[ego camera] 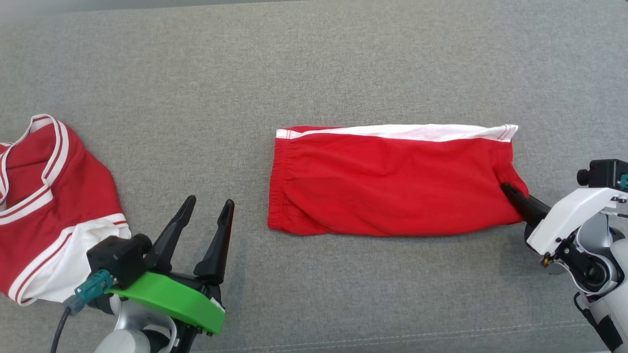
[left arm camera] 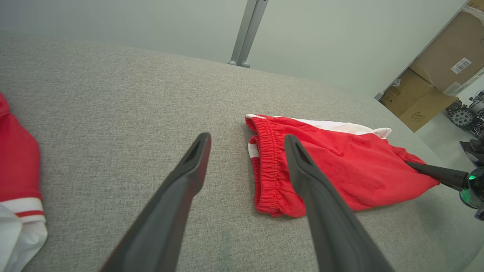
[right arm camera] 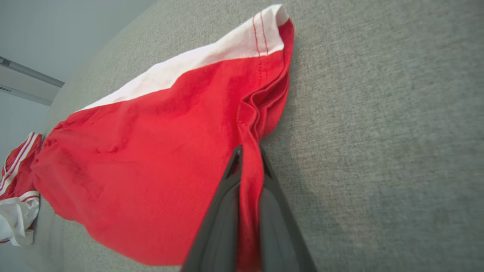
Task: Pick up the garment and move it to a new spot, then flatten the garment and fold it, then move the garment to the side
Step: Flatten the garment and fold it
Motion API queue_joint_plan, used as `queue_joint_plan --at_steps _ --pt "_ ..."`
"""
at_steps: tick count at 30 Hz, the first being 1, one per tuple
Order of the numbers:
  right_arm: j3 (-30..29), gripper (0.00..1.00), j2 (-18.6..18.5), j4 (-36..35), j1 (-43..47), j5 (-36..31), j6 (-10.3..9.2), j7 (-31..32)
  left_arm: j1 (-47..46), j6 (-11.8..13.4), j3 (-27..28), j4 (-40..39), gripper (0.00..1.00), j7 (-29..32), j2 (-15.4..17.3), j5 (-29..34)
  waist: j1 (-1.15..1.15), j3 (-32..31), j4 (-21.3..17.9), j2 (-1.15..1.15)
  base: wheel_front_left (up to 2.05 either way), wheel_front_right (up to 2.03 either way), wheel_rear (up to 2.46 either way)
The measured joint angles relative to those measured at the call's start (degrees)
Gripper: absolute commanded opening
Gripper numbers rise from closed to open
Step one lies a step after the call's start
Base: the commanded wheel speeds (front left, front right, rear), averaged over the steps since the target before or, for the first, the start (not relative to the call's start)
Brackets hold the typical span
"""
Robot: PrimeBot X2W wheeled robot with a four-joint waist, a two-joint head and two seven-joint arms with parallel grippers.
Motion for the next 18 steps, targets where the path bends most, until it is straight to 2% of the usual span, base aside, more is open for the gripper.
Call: queue_joint_plan --at_steps 3,6,7,10,18 --pt "0.01 0.0 0.04 0.08 0.22 -0.69 -0.46 -1.27 -0.03 -0.11 -0.25 0.07 1.0 0.11 0.01 0.02 0.0 -0.57 0.01 0.0 0.0 0.0 0.0" --pt "0.03 0.49 -0.12 0.1 0.23 -2.36 -0.81 -2.41 -0.05 -0.26 -0.7 0.22 1.0 0.16 0.01 0.08 0.0 -0.89 0.4 0.0 0.0 0.0 0.0" --pt "0.04 1.0 -0.16 0.12 0.24 -2.78 -1.02 -2.81 -0.09 -0.26 -0.97 0.36 1.0 0.2 0.0 0.08 0.0 -1.01 0.55 0.0 0.0 0.0 0.0" --pt "0.04 1.0 -0.25 0.13 0.27 -3.21 -1.07 -3.49 -0.09 -0.27 -1.41 0.78 1.0 0.2 -0.07 0.09 0.0 -1.25 0.82 0.0 0.0 0.0 0.0" --pt "-0.75 1.0 -0.51 -0.53 1.3 -6.86 -2.97 -9.79 -0.08 -0.58 -1.85 1.56 1.0 0.03 -0.21 0.69 0.0 -2.86 1.16 0.0 0.0 0.0 0.0"
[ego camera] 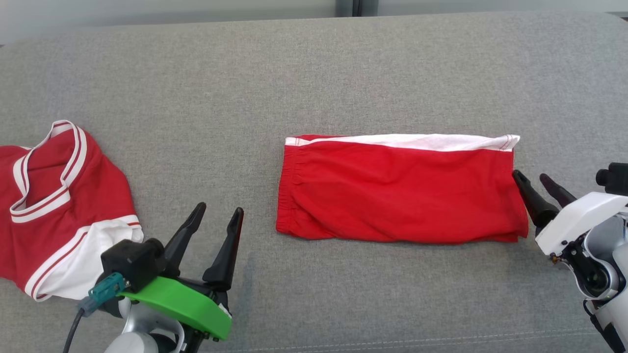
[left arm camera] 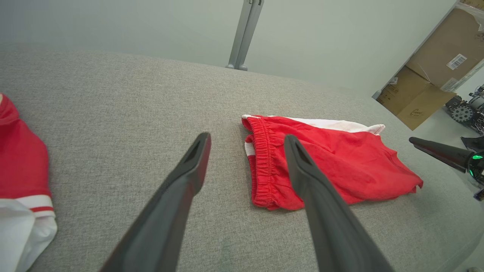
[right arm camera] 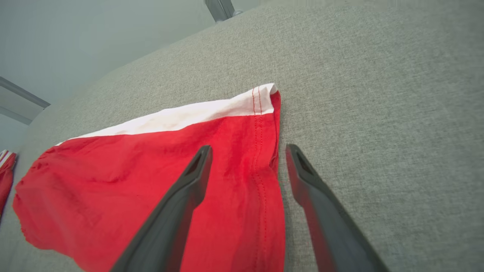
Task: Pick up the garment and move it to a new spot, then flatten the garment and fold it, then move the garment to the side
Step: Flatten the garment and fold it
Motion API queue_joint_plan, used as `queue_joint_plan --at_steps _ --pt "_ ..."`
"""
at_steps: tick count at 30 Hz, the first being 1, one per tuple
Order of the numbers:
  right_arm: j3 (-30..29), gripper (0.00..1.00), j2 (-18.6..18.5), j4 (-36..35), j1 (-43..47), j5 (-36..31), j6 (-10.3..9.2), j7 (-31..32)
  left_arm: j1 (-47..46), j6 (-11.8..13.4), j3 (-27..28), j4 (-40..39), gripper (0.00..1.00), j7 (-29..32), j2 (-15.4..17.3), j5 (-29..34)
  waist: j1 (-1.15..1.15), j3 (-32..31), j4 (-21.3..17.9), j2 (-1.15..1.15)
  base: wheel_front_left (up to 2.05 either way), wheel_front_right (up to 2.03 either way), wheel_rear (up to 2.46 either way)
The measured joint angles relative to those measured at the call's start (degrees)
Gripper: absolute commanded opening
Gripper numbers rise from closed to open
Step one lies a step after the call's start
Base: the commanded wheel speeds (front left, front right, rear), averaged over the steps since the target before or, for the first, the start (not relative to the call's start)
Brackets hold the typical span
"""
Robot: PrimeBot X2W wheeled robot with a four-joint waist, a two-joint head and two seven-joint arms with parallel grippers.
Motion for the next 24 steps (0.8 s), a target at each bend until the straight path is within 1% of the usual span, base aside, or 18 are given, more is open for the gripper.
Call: queue_joint_plan --at_steps 6,8,9,12,19,24 --pt "-0.57 1.0 -0.22 -1.16 1.74 -2.21 -0.8 -3.7 0.18 0.0 0.46 0.18 1.0 -0.78 0.33 0.6 0.0 -0.98 -0.67 0.0 0.0 0.0 0.0" --pt "-0.56 1.0 -0.35 -1.49 2.94 -2.24 -1.11 -3.79 0.68 0.0 0.73 0.13 1.0 -1.02 0.34 0.59 0.0 -1.27 -1.02 0.0 0.0 0.0 0.0" --pt "-0.57 1.0 -0.43 -1.64 3.63 -2.22 -1.58 -3.78 1.03 0.0 0.75 0.04 1.0 -1.02 0.34 0.59 0.0 -1.33 -1.19 0.0 0.0 0.0 0.0" --pt "-0.53 1.0 -1.31 -1.14 5.49 -2.16 -1.62 -3.46 1.18 0.0 0.24 -0.29 1.0 -0.97 0.29 0.6 0.0 -1.09 -1.21 0.0 0.0 0.0 0.0" --pt "0.29 1.0 -1.78 0.43 5.33 -0.14 -1.63 2.03 1.01 0.0 -1.33 -1.97 1.0 -0.05 0.23 1.63 0.0 0.59 0.05 0.0 0.0 0.0 0.0" --pt "0.87 1.0 -2.94 1.64 2.09 0.34 -1.83 5.48 0.91 0.0 -1.59 -1.94 1.0 0.1 0.23 2.41 0.0 1.9 1.7 0.0 0.0 0.0 0.0"
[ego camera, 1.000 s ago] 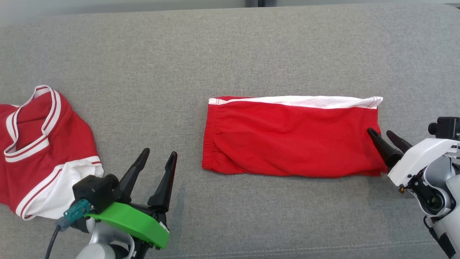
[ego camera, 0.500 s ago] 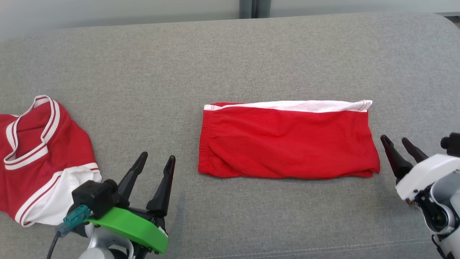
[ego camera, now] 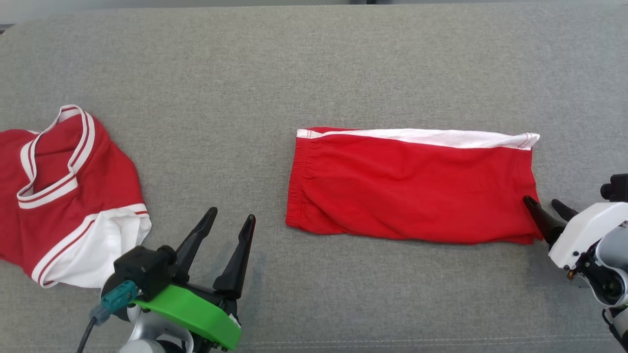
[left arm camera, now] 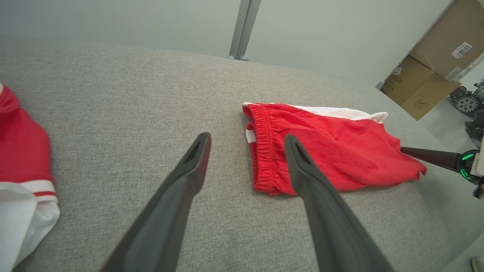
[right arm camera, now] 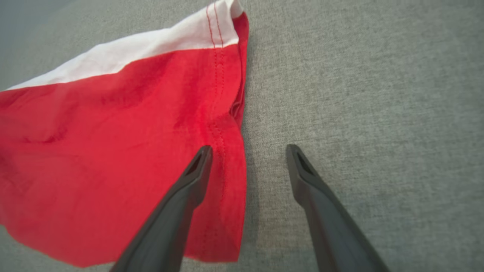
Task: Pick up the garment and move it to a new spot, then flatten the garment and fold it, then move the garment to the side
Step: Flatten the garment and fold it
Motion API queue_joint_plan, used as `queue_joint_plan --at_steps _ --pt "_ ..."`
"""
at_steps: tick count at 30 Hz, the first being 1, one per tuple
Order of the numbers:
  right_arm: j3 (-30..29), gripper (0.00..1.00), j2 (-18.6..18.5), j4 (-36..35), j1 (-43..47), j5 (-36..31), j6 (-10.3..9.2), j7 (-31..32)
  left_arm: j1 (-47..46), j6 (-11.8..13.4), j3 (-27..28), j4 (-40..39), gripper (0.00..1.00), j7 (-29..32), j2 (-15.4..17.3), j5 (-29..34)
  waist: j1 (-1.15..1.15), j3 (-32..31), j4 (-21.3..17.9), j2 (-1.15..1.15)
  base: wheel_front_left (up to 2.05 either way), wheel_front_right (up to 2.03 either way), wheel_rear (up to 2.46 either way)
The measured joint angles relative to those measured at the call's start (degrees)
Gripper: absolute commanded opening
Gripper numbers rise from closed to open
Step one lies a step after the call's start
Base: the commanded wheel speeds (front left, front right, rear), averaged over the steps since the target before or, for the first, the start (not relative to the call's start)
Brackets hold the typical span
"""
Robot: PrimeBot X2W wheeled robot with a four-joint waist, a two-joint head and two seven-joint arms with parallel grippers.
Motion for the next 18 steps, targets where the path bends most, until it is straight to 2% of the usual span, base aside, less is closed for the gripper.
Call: queue_joint_plan --at_steps 9,17,18 --pt "0.7 1.0 -1.45 2.18 -3.0 0.93 -0.22 5.59 -0.13 0.0 0.34 0.32 1.0 0.0 -0.2 0.0 0.0 1.12 2.79 0.0 0.0 0.0 0.0" --pt "0.56 1.0 -1.64 3.5 -5.86 3.05 -0.2 10.12 -0.13 0.01 1.11 0.36 1.0 -0.02 -0.23 0.0 0.0 1.09 3.31 0.0 0.0 0.0 0.0" --pt "0.56 0.87 -1.68 3.55 -5.95 3.32 -0.2 10.57 -0.13 0.01 1.1 0.37 1.0 -0.02 -0.27 0.0 0.0 1.08 3.37 0.0 0.0 0.0 0.0"
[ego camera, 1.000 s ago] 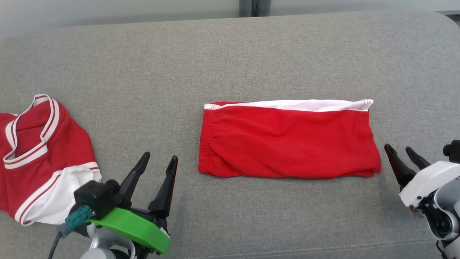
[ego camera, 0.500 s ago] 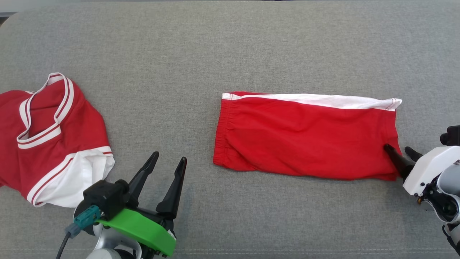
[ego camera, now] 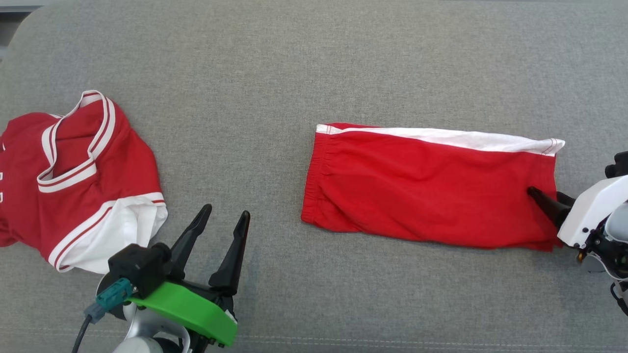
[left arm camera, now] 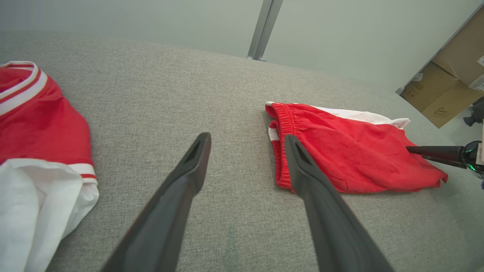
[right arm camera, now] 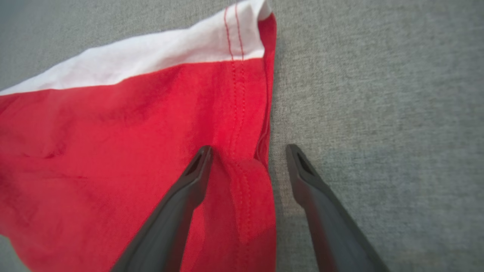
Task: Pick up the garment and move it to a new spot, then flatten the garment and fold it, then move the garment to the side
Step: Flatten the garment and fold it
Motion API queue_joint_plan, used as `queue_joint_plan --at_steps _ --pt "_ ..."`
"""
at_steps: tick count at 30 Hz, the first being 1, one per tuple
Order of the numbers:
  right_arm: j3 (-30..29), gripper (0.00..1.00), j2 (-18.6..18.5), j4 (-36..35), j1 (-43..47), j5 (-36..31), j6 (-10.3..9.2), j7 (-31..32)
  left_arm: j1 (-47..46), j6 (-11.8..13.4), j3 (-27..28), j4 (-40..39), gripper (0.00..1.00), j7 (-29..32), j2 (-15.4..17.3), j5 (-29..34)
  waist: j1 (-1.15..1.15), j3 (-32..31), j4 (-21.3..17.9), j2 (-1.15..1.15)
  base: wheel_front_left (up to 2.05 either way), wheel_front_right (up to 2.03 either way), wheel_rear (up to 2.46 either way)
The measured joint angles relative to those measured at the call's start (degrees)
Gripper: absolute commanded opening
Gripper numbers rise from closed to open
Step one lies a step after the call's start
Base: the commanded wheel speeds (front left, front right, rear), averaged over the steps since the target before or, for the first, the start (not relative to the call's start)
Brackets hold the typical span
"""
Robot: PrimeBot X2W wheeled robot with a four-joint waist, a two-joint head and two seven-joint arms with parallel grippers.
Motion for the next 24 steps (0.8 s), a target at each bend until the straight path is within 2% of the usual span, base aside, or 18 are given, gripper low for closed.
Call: queue_joint_plan --at_steps 1,2,3,8,13,18,21,24 --pt "0.01 0.75 -0.04 0.04 -0.09 0.25 0.04 0.47 0.0 0.0 0.0 0.0 1.0 0.0 -0.04 -0.01 0.0 -0.01 0.05 0.0 0.0 0.0 0.0" --pt "0.0 0.35 -0.08 0.09 -0.14 0.49 0.08 0.89 0.0 0.0 -0.01 0.01 1.0 0.0 -0.1 -0.01 0.0 -0.02 0.11 0.0 0.0 0.0 0.0" --pt "-0.04 0.0 -0.03 0.11 -0.18 0.88 0.12 1.3 0.0 0.0 -0.01 0.03 1.0 0.0 -0.15 -0.01 0.0 -0.02 0.15 0.0 0.0 0.0 0.0" --pt "-1.38 0.0 2.18 -0.26 -0.26 6.05 1.78 3.76 0.02 0.01 0.01 0.38 1.0 -0.01 -0.23 -0.01 0.0 -0.13 0.29 0.0 0.0 0.0 0.0" --pt "-2.74 0.0 2.54 -1.3 -0.99 9.17 2.22 6.62 0.12 0.05 0.63 0.98 1.0 -0.09 -0.25 -0.07 0.0 -0.39 -0.03 0.0 0.0 0.0 0.0" --pt "-6.7 0.0 -2.9 -0.82 -0.91 11.38 0.8 9.31 0.16 0.09 0.67 0.97 1.0 -0.25 -0.35 -0.07 0.0 -0.57 -0.6 0.0 0.0 0.0 0.0" --pt "-8.84 0.0 -6.28 -0.59 -0.79 11.73 -0.82 10.39 0.16 0.09 0.75 1.01 1.0 -0.57 -0.38 -0.08 0.0 -0.65 -0.79 0.0 0.0 0.0 0.0" --pt "-10.12 0.0 -8.31 -1.05 -0.62 11.95 -1.48 11.38 0.18 0.09 0.75 1.02 1.0 -0.58 -0.44 -0.08 0.0 -0.76 -0.98 0.0 0.0 0.0 0.0"
